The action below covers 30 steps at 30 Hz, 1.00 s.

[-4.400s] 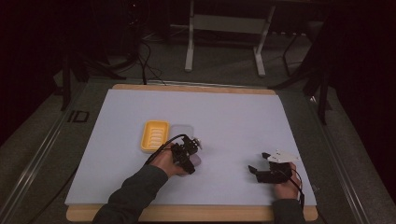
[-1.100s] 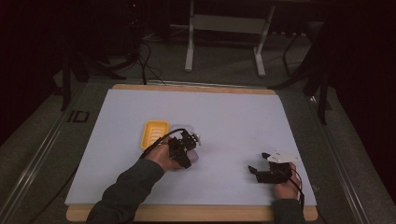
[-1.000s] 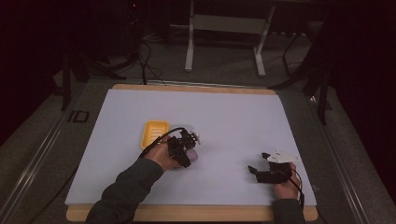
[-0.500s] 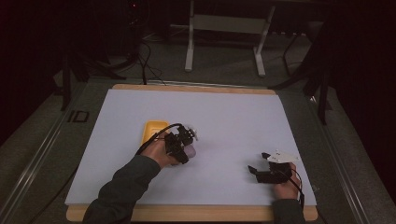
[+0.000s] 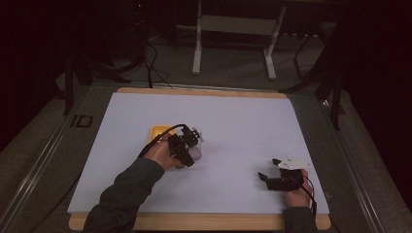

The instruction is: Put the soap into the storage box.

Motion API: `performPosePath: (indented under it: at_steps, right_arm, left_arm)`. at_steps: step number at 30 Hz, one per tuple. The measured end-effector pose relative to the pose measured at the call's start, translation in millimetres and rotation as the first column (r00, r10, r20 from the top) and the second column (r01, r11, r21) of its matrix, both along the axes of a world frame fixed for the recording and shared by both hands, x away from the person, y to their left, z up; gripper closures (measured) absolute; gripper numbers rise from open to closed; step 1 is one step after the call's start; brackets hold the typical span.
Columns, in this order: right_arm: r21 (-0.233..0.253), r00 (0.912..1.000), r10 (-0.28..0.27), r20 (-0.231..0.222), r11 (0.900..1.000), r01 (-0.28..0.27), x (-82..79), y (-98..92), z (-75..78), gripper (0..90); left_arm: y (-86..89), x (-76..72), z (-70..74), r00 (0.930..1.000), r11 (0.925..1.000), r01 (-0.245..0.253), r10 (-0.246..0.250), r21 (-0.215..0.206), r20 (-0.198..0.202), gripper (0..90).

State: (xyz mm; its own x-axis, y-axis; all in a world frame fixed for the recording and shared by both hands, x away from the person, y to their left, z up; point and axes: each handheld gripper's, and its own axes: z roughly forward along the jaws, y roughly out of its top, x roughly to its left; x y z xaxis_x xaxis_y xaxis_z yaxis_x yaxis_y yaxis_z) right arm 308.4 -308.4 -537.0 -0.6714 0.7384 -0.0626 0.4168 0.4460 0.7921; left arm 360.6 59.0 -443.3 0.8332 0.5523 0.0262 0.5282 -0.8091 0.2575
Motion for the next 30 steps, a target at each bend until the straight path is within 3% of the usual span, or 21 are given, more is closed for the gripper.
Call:
performPosePath:
  at_steps: [30]
  right_arm:
    - [-0.001,1.0000,0.001,0.001,1.000,-0.001,-0.1,0.1,0.0,18.2]
  left_arm:
    - [23.3,11.4,9.9,0.9975,0.9976,-0.069,0.069,-0.009,0.014,50.0]
